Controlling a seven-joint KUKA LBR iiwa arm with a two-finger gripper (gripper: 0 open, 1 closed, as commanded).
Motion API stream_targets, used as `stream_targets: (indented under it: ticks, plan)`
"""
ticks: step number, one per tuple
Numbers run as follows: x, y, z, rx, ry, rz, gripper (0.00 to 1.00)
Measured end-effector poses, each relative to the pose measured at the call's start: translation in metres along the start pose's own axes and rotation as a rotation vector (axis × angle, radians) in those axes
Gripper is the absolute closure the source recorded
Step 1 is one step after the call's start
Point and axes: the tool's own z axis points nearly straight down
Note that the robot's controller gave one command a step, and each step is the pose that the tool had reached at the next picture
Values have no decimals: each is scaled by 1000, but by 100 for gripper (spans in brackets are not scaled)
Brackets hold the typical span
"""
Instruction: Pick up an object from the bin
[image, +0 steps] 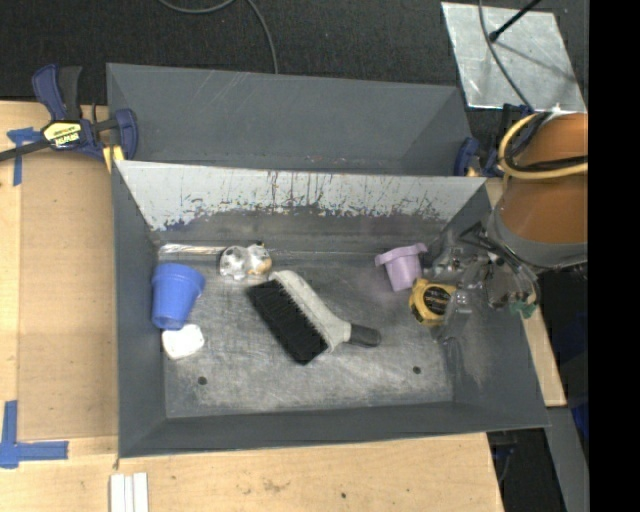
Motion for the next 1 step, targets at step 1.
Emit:
stream_targets:
  ticks: [1]
  plan:
    - [-27,5,-153,1,-5,-185,100]
